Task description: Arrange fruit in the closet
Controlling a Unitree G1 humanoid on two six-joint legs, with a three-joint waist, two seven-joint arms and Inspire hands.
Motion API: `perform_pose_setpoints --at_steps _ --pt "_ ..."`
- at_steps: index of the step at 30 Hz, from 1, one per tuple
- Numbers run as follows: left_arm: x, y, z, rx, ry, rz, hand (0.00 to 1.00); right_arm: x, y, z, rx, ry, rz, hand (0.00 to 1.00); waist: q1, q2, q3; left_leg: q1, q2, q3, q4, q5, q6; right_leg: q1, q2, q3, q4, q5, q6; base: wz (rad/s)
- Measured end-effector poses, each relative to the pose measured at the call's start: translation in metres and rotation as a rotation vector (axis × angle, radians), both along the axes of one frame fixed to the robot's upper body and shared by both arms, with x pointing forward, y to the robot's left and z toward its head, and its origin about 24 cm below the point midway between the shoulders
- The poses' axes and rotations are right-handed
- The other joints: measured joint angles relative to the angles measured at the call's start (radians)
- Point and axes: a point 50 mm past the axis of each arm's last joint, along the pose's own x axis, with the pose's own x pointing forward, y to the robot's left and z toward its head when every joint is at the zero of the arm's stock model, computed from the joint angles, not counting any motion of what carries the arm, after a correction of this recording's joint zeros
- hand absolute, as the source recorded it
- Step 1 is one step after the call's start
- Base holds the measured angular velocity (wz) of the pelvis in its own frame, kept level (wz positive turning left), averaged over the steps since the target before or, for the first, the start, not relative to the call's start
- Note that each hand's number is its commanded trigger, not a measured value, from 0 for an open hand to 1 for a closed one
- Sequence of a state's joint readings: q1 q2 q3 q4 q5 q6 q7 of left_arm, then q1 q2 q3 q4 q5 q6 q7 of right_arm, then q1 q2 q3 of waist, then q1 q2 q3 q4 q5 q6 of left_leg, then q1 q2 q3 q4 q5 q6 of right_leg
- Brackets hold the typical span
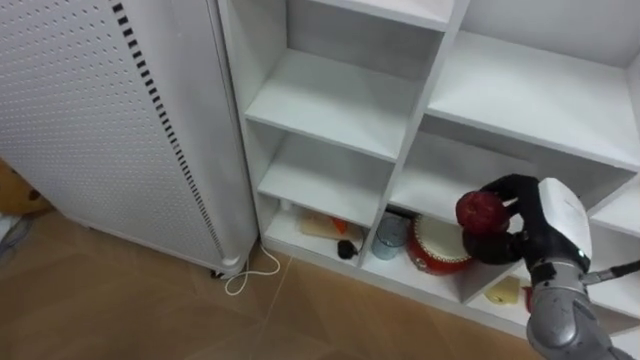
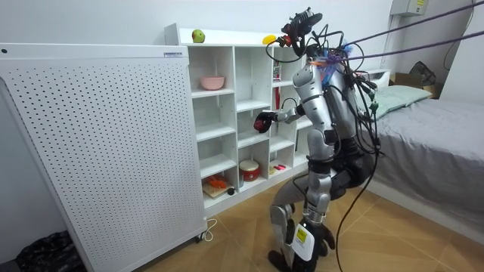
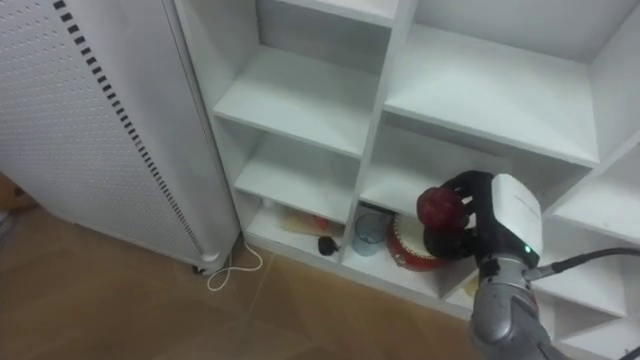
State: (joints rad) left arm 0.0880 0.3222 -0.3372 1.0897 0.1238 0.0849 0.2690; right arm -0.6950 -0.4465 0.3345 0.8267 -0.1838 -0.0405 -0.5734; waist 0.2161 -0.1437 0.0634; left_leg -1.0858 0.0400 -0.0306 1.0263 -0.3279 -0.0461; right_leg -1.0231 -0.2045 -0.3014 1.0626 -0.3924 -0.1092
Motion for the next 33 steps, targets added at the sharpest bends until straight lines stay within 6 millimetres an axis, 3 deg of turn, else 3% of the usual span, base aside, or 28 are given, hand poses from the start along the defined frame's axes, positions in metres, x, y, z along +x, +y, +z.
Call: perform_pose_setpoints --at_steps 9,14,33 --pt "0.005 0.021 0.010 0.045 -0.003 -0.009 0.00 0.005 -0.031 0.019 0.009 -0.019 -0.138 1.00 0.013 -0.010 0.0017 -0.031 -0.014 -0.004 0.014 -0.001 0.001 -0.029 -0.014 0.001 0.018 -0.004 0.005 0.03" --pt "0.009 0.023 0.013 0.055 -0.019 -0.016 0.00 0.002 -0.042 0.018 0.075 -0.024 -0.212 1.00 0.012 -0.016 0.0017 -0.046 -0.016 -0.004 0.017 -0.002 0.004 -0.042 -0.014 0.003 0.015 -0.001 0.011 0.00" --pt "0.021 0.023 0.019 0.085 -0.095 -0.029 0.00 -0.002 -0.053 0.016 0.127 -0.034 -0.296 1.00 0.040 -0.018 0.0028 -0.123 -0.015 -0.006 0.040 -0.007 0.016 -0.112 -0.017 -0.001 0.029 -0.001 0.011 0.00"
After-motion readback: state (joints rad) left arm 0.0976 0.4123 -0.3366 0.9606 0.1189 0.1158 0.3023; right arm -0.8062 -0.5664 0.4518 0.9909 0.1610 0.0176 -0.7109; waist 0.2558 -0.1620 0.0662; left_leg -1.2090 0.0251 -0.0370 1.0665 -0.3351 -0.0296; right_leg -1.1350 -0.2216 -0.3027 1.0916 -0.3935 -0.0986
